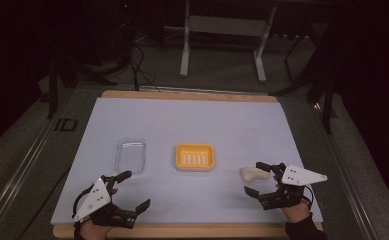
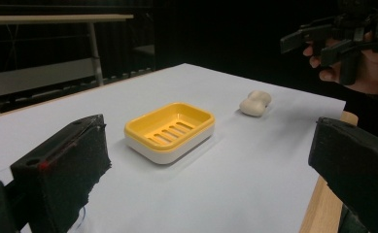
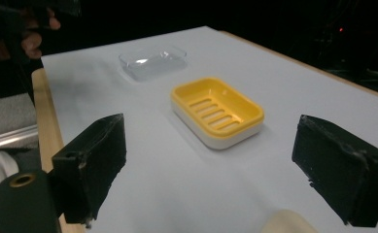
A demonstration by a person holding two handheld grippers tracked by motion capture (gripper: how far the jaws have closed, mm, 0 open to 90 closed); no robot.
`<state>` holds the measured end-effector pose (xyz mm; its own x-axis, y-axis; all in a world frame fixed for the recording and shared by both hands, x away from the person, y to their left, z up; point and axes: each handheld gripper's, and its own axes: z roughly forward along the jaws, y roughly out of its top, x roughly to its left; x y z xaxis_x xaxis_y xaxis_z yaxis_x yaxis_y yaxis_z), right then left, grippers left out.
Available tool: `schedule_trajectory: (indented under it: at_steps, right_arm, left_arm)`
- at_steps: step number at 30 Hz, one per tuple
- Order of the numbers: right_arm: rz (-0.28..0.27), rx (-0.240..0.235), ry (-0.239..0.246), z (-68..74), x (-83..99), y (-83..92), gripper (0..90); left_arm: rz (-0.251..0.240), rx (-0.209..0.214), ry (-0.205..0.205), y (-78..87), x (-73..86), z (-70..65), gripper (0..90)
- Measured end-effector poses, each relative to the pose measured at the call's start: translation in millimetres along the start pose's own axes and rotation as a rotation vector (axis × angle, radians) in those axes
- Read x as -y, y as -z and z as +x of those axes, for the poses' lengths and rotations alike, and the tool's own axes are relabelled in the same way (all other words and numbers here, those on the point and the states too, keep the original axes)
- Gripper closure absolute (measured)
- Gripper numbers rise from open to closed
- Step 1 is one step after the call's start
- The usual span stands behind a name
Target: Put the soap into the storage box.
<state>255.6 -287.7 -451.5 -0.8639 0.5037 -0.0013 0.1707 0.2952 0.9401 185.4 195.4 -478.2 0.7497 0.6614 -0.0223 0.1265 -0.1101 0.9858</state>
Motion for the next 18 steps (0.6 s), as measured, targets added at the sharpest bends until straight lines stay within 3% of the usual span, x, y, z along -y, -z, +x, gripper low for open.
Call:
schedule_trajectory:
  at_steps: [6,10,15,18]
  right_arm:
    - [-0.051,-0.005,-0.019,-3.4,0.0,6.9,11.7]
    - [-0.025,-0.020,-0.027,-4.3,0.8,5.0,11.7]
    - [0.016,0.048,0.009,-1.8,0.9,1.9,11.8]
    - [0.010,0.054,0.001,-2.2,1.6,1.9,11.8]
  left_arm:
    - [0.007,0.001,-0.007,-0.8,0.0,-0.9,1.1]
    - [0.008,0.000,-0.009,-0.5,0.0,-0.7,1.2]
    - [0.009,-0.003,-0.010,-0.8,0.0,-0.7,1.2]
    - [0.011,-0.005,-0.011,-1.4,0.2,-0.9,1.2]
